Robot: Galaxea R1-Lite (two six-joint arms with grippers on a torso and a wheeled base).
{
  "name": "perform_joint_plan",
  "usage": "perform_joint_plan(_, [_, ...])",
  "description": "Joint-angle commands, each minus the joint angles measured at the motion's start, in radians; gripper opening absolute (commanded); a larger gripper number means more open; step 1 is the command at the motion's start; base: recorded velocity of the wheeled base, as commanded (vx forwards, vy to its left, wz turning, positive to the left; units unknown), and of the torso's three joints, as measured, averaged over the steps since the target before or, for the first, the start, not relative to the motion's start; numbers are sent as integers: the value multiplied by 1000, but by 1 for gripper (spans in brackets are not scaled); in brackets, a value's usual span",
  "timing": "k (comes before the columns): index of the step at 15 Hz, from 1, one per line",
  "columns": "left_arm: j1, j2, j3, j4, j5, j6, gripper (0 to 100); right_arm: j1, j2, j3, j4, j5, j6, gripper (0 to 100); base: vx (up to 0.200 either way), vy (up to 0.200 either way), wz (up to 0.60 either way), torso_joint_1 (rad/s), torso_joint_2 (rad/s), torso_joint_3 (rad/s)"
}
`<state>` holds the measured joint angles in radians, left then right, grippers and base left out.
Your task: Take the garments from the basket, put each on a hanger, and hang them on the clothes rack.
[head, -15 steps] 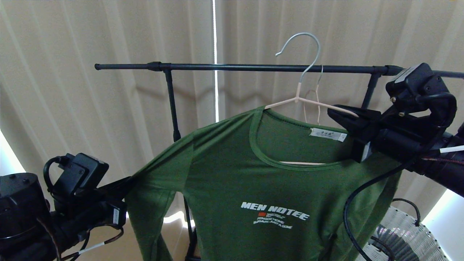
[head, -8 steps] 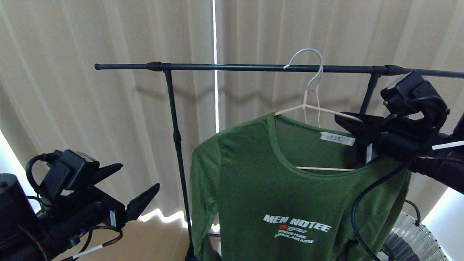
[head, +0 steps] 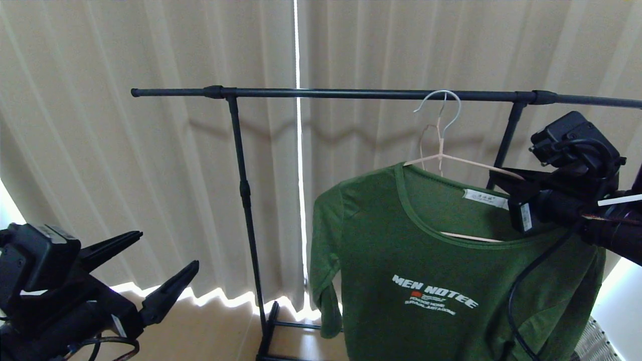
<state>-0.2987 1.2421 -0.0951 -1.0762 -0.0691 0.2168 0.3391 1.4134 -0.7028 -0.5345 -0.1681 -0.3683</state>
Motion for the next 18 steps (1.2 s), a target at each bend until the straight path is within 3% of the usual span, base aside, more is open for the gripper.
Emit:
perform_joint_plan(1, [1,-10,-23,1,0,-2,100,-3,7,-12,-1,-13,0,0,0,0,0,0,0,0])
perform_joint_plan(8, [-5,-9,-71,5,-1,-70,100,-2,-1,-15,-7,-47,0,0,0,0,0,0,0,0])
perform_joint_plan(18, [-5,-12,-52,7,-1,-68,100,4,4,-9,-5,-45,0,0,200,0,0,2,0,4])
